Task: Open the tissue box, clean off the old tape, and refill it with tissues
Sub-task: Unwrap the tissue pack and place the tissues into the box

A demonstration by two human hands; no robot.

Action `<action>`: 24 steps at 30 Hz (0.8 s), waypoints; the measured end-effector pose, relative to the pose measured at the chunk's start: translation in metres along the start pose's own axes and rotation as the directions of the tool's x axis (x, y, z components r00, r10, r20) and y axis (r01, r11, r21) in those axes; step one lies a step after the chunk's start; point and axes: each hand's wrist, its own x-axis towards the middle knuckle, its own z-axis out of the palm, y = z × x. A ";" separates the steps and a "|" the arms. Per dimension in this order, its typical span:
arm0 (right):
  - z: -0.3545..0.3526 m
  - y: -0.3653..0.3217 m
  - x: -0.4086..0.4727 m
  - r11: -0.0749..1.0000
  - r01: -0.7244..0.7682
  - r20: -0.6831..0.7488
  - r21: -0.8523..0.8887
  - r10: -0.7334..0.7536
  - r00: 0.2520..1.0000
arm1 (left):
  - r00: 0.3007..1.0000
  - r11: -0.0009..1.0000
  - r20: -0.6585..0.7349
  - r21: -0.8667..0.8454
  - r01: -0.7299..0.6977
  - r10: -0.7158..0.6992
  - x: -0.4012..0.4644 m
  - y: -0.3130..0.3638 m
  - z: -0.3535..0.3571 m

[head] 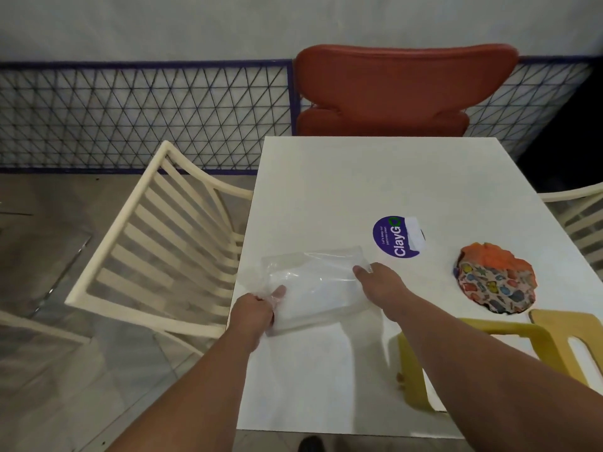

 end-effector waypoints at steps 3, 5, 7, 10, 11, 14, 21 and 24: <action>0.003 0.003 0.001 0.999 -0.011 0.003 0.032 0.011 1.000 | 0.996 0.996 -0.061 0.061 0.068 -0.064 -0.009 0.013 0.008; 0.004 0.005 0.002 1.000 -0.003 -0.003 0.019 0.003 1.000 | 0.995 0.995 -0.048 0.039 0.092 -0.090 -0.009 0.017 0.012; 0.004 0.005 0.002 1.000 0.001 -0.008 0.013 -0.001 1.000 | 0.993 0.994 -0.027 -0.001 0.112 -0.112 -0.008 0.020 0.014; 0.004 0.004 0.002 1.000 -0.003 -0.011 0.015 0.003 1.000 | 0.989 0.988 -0.015 0.026 0.150 -0.150 -0.009 0.021 0.018; 0.003 0.004 0.002 1.000 -0.005 -0.014 0.020 0.005 1.000 | 0.987 0.986 -0.004 0.042 0.161 -0.161 -0.008 0.021 0.018; 0.003 0.005 0.003 1.000 0.004 -0.012 0.023 -0.004 1.000 | 0.977 0.978 0.044 -0.008 0.210 -0.209 -0.007 0.023 0.020; 0.002 0.005 0.002 1.000 0.014 -0.030 -0.013 -0.014 0.999 | 0.984 0.985 0.097 -0.075 0.154 -0.146 -0.006 0.021 0.020; 0.000 0.003 0.002 0.997 -0.024 -0.064 -0.078 0.019 0.998 | 0.985 0.985 0.113 -0.098 0.140 -0.129 -0.014 0.027 0.020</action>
